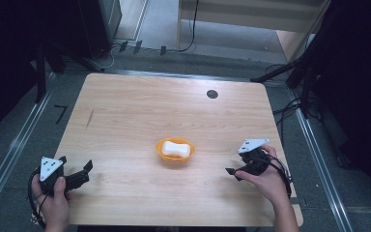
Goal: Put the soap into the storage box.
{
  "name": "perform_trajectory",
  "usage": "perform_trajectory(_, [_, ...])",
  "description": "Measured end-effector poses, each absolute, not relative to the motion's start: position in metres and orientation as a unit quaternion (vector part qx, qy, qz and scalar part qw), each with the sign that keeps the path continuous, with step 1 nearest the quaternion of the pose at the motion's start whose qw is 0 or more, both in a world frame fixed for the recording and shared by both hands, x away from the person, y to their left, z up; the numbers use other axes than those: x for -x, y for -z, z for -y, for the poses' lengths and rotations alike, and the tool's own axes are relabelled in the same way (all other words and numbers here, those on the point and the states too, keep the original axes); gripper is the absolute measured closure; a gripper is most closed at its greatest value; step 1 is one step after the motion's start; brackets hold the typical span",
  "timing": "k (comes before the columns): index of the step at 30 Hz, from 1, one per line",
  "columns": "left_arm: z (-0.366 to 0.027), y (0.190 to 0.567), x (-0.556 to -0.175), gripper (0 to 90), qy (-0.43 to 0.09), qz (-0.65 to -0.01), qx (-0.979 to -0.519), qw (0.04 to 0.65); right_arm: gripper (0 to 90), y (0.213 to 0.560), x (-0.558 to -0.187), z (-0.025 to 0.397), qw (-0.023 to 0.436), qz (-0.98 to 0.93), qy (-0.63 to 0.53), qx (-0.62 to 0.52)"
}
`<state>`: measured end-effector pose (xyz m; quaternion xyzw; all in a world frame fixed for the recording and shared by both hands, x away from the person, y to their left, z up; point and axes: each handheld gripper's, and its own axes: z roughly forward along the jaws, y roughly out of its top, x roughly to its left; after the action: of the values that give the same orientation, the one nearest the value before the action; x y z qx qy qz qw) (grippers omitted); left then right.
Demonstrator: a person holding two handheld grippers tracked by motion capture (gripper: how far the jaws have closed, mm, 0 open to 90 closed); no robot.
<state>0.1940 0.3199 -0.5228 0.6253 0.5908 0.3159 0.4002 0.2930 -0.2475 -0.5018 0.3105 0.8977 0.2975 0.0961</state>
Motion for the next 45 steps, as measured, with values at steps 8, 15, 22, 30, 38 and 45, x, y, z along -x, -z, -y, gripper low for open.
perform_trajectory(8, [-0.32,0.523,-0.194,7.0,-0.316,-0.59,-0.626,0.399,17.3,0.505,-0.283,0.268,0.1,-0.888,-0.31,-0.326])
perform_trajectory(15, [-0.32,0.523,-0.194,7.0,-0.316,-0.59,-0.627,0.399,16.3,0.513,-0.273,0.286,0.102,-0.875,-0.321,-0.346])
perform_trajectory(22, [-0.32,0.523,-0.194,7.0,-0.317,-0.589,-0.627,0.4,16.3,0.522,-0.261,0.304,0.106,-0.863,-0.333,-0.364])
perform_trajectory(30, [-0.319,0.523,-0.193,7.0,-0.316,-0.587,-0.629,0.4,16.3,0.53,-0.245,0.326,0.109,-0.846,-0.359,-0.379])
perform_trajectory(38, [-0.319,0.523,-0.193,7.0,-0.316,-0.588,-0.628,0.4,15.2,0.537,-0.229,0.345,0.113,-0.831,-0.372,-0.397])
perform_trajectory(45, [-0.319,0.523,-0.193,7.0,-0.316,-0.588,-0.629,0.4,15.2,0.543,-0.215,0.361,0.115,-0.803,-0.412,-0.415])
